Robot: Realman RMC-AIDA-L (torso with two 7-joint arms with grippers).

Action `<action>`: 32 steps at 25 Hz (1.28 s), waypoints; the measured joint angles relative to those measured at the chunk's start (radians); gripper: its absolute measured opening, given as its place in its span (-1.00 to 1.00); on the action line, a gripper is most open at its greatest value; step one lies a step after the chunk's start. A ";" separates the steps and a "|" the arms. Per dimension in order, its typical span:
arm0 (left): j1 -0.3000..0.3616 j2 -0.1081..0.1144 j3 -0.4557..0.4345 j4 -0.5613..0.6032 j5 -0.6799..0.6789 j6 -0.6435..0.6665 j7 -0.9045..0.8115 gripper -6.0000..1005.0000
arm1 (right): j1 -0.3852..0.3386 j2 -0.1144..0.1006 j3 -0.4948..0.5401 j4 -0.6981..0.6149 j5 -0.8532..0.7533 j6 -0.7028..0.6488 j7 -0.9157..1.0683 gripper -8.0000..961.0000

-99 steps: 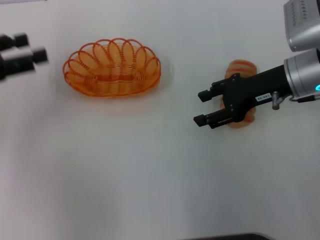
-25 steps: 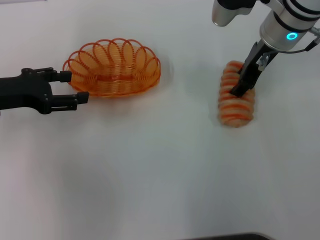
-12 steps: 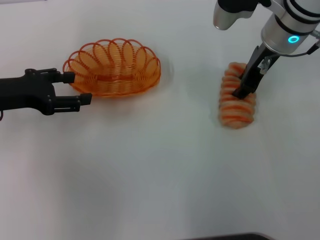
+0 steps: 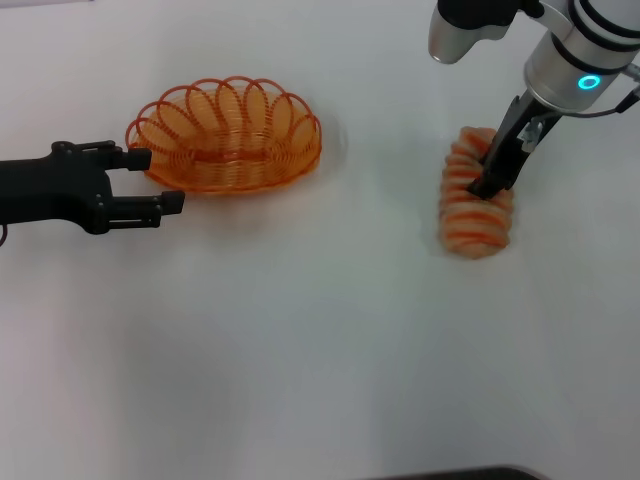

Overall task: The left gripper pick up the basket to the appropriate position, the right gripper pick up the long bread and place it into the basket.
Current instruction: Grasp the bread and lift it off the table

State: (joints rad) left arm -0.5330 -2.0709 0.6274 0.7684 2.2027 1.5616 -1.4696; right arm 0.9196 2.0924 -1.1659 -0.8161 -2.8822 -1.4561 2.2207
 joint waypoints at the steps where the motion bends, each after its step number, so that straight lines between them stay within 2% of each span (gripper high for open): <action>1: 0.000 0.000 0.000 0.000 0.000 0.000 0.000 0.58 | 0.000 0.000 0.000 0.000 0.000 -0.001 0.002 -0.20; 23: 0.008 0.001 0.000 0.012 0.000 0.024 -0.016 0.58 | -0.011 -0.002 0.001 -0.004 -0.001 -0.015 0.007 -0.61; 32: 0.008 0.002 0.002 0.012 0.000 0.025 -0.016 0.58 | -0.012 -0.002 0.001 -0.008 -0.005 -0.016 0.001 -0.67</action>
State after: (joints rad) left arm -0.5246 -2.0693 0.6296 0.7809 2.2027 1.5862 -1.4854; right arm 0.9080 2.0908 -1.1654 -0.8239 -2.8877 -1.4717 2.2221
